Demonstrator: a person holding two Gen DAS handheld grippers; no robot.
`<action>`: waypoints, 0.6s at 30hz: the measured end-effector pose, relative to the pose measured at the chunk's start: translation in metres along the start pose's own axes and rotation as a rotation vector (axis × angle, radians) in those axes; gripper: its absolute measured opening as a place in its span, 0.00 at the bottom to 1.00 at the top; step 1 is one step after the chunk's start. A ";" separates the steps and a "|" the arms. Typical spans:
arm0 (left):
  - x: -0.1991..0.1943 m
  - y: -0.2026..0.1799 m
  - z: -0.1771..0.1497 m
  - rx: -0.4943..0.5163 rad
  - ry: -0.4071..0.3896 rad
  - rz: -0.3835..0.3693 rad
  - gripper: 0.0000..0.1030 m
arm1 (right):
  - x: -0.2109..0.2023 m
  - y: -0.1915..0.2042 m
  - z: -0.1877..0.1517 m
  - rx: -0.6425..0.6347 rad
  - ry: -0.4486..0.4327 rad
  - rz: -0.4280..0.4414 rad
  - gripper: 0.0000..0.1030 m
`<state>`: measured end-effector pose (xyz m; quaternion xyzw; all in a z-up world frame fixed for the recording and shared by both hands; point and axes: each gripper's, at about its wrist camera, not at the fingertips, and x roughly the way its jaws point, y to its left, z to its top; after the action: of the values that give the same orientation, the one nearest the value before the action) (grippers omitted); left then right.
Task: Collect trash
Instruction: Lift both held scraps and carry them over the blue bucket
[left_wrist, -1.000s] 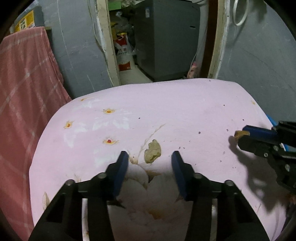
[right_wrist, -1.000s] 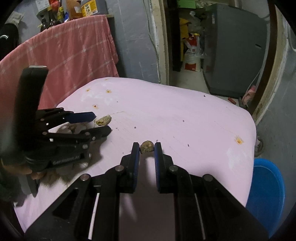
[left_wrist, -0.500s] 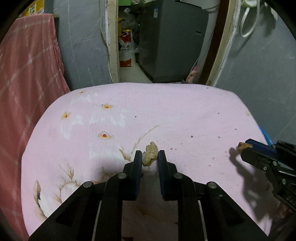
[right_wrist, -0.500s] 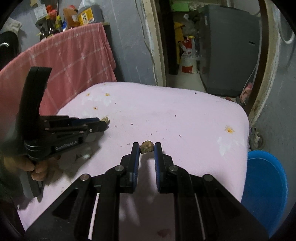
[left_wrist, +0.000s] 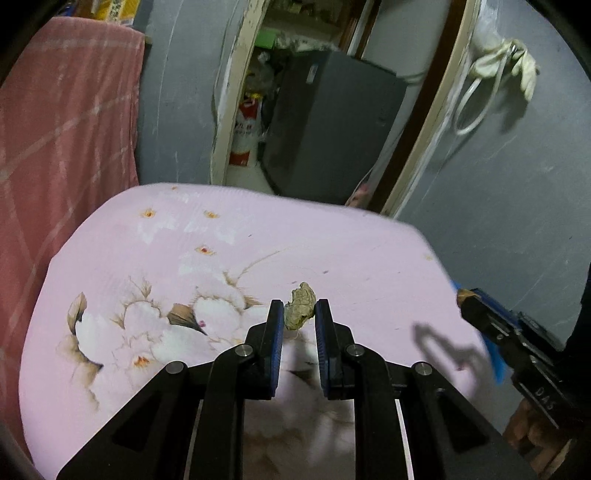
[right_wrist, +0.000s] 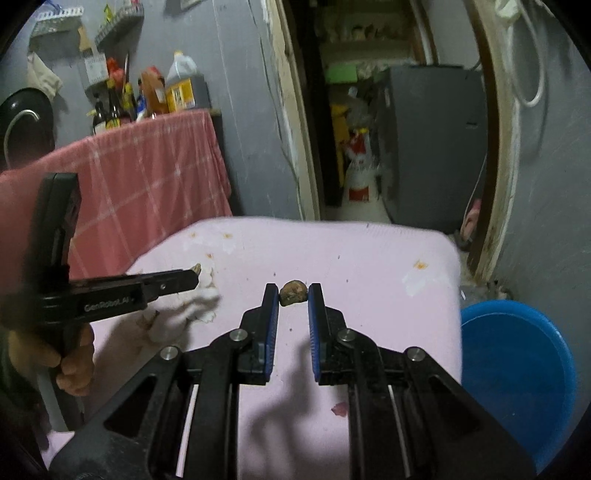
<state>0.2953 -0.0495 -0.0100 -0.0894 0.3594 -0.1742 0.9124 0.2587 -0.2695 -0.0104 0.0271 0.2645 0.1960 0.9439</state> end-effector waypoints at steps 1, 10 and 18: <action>-0.004 -0.003 0.000 0.000 -0.015 -0.005 0.13 | -0.005 0.000 0.001 -0.003 -0.017 -0.004 0.15; -0.050 -0.051 0.006 0.065 -0.201 -0.048 0.13 | -0.055 0.006 0.015 -0.039 -0.195 -0.063 0.15; -0.076 -0.094 0.008 0.129 -0.345 -0.096 0.13 | -0.106 -0.001 0.020 -0.061 -0.336 -0.153 0.15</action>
<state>0.2256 -0.1073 0.0704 -0.0760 0.1809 -0.2221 0.9551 0.1864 -0.3102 0.0578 0.0107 0.0983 0.1242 0.9873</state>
